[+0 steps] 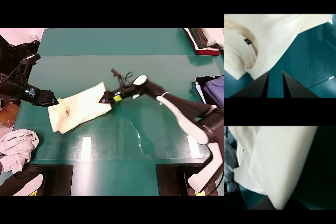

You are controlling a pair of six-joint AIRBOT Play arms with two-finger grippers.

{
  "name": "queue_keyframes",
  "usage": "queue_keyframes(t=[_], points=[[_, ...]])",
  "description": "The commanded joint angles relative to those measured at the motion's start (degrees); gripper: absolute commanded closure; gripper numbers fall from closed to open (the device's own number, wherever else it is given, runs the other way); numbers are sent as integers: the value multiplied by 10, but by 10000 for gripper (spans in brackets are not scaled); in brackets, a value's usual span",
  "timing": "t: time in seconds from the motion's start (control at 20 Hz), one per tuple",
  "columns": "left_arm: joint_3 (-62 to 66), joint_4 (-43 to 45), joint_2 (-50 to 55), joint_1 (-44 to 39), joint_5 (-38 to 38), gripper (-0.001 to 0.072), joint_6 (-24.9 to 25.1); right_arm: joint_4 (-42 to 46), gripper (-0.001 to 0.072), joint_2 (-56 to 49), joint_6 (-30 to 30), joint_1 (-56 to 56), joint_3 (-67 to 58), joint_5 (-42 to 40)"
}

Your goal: Fold the shirts.

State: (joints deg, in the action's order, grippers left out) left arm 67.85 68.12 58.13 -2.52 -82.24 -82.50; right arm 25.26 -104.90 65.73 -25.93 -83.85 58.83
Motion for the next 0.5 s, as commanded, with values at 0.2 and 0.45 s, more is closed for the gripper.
queue_keyframes(t=[0.2, 0.45], points=[[0, -129, 0, 0, 100, 480, 0, 175, 689, 179, 34, 224, -1, 13], [-3, -200, 3, 0, 134, 479, 0, 183, 689, 214, 2, 428, -2, -20]])
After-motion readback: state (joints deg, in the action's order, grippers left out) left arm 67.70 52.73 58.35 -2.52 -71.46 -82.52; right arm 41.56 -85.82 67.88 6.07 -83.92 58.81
